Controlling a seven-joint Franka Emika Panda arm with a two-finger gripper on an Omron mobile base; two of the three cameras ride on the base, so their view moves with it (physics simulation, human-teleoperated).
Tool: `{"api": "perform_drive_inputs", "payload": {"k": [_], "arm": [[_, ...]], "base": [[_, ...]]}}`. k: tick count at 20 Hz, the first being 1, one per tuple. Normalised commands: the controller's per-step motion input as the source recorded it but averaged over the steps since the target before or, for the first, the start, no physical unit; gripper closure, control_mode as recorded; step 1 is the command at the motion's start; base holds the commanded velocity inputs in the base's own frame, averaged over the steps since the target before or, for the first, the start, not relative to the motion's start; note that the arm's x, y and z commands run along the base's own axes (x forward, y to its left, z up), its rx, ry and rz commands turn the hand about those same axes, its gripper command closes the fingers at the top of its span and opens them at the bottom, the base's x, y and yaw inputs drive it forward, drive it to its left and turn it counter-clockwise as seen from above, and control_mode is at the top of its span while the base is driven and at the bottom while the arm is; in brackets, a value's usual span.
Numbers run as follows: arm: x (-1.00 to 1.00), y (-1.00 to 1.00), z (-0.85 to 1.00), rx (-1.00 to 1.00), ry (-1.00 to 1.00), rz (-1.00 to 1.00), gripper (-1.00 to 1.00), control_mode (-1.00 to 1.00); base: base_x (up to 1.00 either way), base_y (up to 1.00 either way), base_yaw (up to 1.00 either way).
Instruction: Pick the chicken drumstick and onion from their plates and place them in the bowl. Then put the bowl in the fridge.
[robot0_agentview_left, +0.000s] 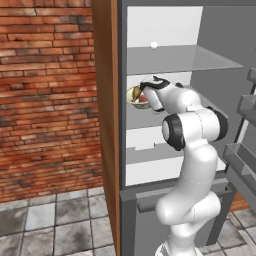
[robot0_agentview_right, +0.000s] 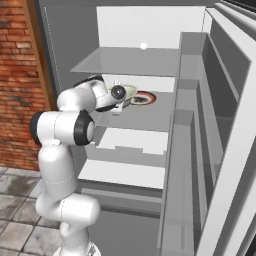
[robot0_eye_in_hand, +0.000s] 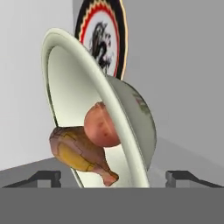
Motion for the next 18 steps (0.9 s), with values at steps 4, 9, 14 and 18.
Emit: {"api": "perform_drive_inputs", "payload": {"k": [4,9,14,18], "arm": [[-0.17,0.00,0.07,0.00,-0.10,0.00,-1.00,-1.00],[-0.28,-0.10,0.07,0.00,-0.06,0.00,-1.00,-1.00],[-0.32,-0.04,0.19,-0.01,-0.01,0.00,-1.00,-1.00],[-0.31,0.00,0.27,-0.04,0.00,0.00,-1.00,-1.00]], "base": [[0.00,0.00,0.00],[0.00,0.00,0.00],[0.00,0.00,0.00],[0.00,0.00,0.00]]}}
